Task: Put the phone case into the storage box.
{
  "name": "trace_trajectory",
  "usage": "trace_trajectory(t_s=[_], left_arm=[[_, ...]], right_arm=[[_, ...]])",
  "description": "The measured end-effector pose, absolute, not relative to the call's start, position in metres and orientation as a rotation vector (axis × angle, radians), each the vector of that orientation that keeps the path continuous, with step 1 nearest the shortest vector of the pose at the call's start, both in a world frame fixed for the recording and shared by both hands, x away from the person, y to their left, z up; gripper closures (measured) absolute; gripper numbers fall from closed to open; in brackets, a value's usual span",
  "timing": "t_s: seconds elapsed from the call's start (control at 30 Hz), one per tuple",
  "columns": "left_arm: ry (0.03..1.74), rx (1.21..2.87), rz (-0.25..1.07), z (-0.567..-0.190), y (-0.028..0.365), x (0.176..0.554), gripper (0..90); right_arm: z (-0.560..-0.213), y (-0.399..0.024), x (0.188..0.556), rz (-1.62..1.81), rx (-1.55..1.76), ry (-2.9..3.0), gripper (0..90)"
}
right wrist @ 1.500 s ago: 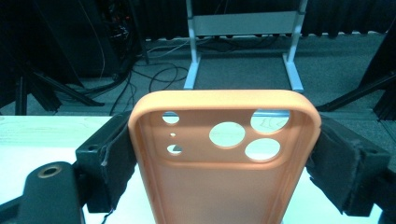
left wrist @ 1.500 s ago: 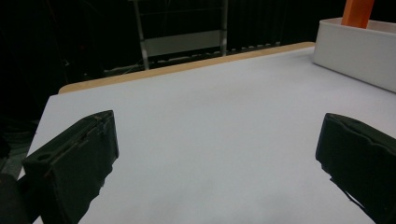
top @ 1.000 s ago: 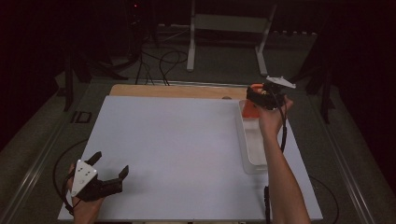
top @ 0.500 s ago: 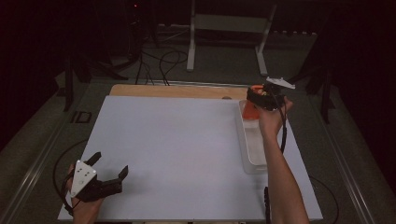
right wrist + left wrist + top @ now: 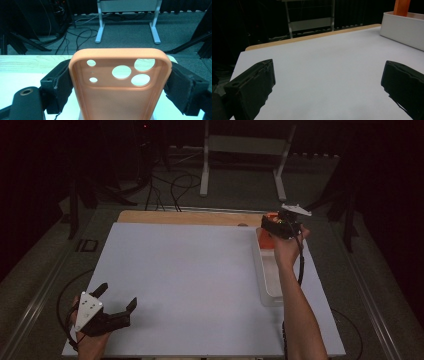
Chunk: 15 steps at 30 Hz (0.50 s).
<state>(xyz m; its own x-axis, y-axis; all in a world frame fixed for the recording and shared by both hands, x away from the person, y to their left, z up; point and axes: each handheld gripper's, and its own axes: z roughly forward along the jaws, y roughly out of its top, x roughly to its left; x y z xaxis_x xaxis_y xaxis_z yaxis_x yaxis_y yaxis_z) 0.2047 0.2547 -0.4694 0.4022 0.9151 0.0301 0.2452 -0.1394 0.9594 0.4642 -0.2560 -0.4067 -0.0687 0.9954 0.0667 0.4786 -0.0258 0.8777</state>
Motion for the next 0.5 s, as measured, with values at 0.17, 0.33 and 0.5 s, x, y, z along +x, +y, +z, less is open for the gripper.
trace_trajectory(t_s=[0.17,0.33,0.5], left_arm=[[1.040,1.639,0.818,-0.4698,0.2548,0.2048,0.3],[1.040,1.639,0.819,-0.4698,0.2549,0.2046,0.3],[1.043,1.633,0.820,-0.4695,0.2556,0.2043,0.3]], right_arm=[[-0.4085,-0.2556,0.4653,1.023,1.574,1.613,15.8],[-0.4104,-0.2558,0.4665,1.016,1.576,1.617,15.9],[-0.4120,-0.2573,0.4670,1.007,1.582,1.618,15.9]])
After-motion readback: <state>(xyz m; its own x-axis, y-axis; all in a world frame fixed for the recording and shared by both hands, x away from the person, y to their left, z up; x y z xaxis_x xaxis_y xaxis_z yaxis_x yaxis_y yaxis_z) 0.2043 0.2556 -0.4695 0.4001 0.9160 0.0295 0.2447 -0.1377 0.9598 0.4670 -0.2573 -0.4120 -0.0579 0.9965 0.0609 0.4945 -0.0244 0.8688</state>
